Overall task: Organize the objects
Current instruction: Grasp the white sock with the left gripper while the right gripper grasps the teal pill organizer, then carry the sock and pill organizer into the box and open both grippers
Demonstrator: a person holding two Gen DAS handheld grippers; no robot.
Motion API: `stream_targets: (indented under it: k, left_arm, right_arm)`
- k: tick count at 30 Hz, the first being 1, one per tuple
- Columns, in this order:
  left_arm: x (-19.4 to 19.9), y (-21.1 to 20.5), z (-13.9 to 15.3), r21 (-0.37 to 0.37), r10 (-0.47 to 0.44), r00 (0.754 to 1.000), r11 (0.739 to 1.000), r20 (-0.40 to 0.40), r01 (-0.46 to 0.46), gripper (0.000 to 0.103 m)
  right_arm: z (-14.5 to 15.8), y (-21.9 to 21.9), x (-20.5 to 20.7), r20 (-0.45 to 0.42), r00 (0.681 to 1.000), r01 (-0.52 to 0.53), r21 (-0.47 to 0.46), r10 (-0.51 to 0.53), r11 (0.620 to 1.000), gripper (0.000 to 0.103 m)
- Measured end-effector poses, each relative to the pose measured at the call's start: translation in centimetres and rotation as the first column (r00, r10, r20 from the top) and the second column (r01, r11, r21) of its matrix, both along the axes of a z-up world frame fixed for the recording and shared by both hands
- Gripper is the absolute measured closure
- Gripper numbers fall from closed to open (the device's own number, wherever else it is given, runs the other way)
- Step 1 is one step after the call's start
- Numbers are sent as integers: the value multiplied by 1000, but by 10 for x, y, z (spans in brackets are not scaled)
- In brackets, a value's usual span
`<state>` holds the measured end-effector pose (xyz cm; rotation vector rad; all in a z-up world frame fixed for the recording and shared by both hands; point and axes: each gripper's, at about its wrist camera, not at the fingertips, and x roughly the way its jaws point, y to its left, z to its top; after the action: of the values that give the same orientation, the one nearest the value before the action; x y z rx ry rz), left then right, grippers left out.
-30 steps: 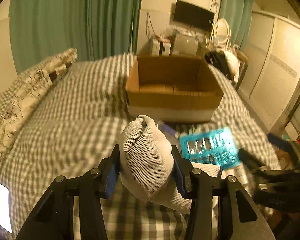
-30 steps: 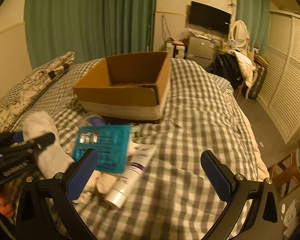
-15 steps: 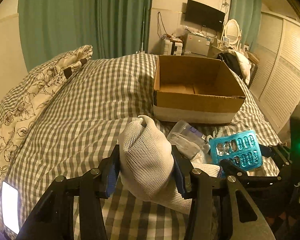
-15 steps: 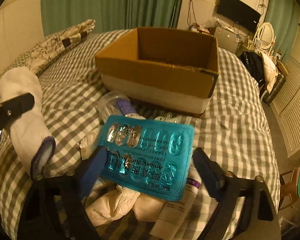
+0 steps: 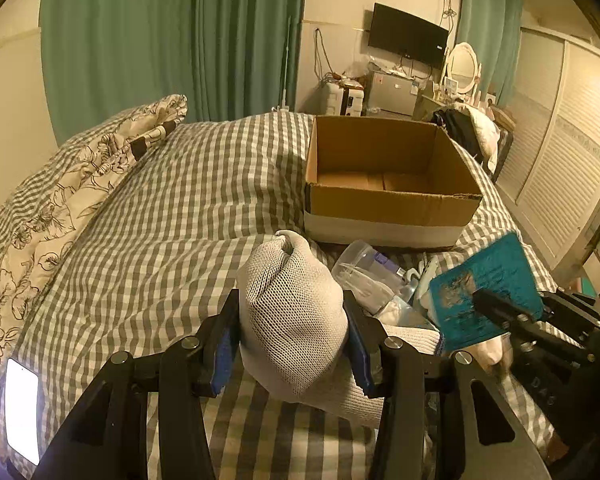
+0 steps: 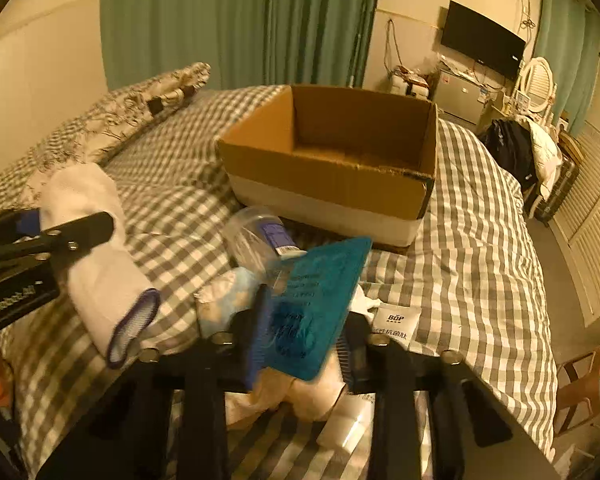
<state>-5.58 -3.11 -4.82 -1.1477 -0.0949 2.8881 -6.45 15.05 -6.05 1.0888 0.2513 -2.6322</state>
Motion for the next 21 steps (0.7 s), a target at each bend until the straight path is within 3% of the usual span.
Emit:
stream_targets:
  k: [2,12,21]
  left_arm:
    - [3,0,5,0,1,1000,1000,-9,-1,55]
    - [7,5,50,-8,-17,995,1000,-100,17,55]
    - [-46,19,95,-38,-47,979,998,-197,40,55]
  right_arm:
    - [9,0,7,-23,1000,-6,-19,5,1000,94]
    - [68,5,27,-173,985,-31,-37,24,999,96]
    - [122,17,-6,-281,960,-27,-37,16,999,96]
